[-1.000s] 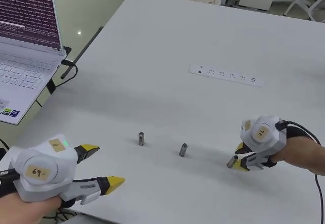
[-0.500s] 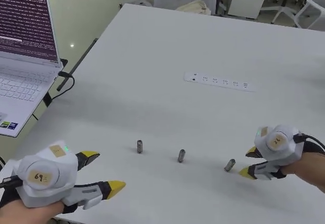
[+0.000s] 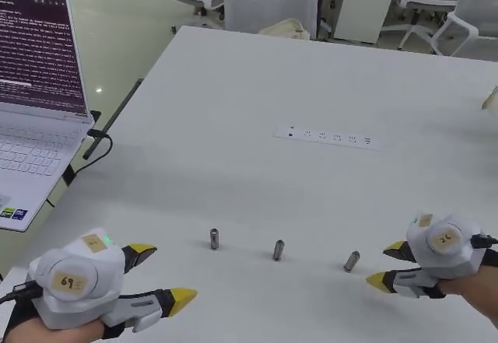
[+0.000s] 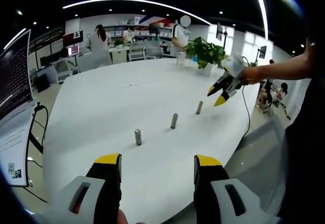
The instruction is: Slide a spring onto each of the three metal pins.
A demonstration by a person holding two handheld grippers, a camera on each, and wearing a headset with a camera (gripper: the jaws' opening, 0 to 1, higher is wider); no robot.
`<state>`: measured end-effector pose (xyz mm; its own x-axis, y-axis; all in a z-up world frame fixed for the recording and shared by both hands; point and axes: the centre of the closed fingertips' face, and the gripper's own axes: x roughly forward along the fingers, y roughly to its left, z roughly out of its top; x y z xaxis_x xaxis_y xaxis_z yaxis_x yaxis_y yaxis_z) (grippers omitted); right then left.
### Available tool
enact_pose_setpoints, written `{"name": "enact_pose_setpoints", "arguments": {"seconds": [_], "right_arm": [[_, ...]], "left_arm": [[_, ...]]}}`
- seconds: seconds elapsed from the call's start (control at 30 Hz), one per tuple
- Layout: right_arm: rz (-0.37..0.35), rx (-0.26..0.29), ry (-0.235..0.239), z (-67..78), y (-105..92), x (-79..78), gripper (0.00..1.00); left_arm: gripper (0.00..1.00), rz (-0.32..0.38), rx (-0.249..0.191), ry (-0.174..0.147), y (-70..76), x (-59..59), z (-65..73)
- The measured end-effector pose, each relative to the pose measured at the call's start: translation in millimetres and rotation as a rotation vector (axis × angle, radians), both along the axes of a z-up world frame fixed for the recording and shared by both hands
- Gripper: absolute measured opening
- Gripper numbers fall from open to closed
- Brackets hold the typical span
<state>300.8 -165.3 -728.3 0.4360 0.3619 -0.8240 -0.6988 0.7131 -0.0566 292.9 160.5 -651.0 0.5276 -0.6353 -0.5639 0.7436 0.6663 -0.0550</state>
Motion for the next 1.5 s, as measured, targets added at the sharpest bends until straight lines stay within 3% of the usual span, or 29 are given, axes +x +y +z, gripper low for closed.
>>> {"name": "enact_pose_setpoints", "arguments": {"seconds": [0.27,0.57,0.8,1.13,1.5], "right_arm": [[-0.069,0.045,-0.034,6.2,6.1,-9.2,0.38],[-0.152,0.142,-0.099,19.9,20.3,-22.9,0.39],[-0.191,0.183,-0.120,24.6,31.4,-42.2,0.42],[-0.290,0.233,-0.127,29.6,36.6,-69.2,0.55],[-0.385,0.282,-0.137,38.0,41.6,-87.4,0.68]], "left_arm": [[0.53,-0.016,-0.002,0.000,-0.4,1.0,-0.7],[0.53,-0.029,-0.017,-0.008,-5.6,5.8,3.6],[0.53,-0.038,-0.027,-0.011,-9.7,7.2,5.2],[0.54,-0.031,-0.036,-0.001,-9.8,7.2,1.3],[0.56,0.007,-0.044,-0.006,-5.7,6.8,-0.7]]}}
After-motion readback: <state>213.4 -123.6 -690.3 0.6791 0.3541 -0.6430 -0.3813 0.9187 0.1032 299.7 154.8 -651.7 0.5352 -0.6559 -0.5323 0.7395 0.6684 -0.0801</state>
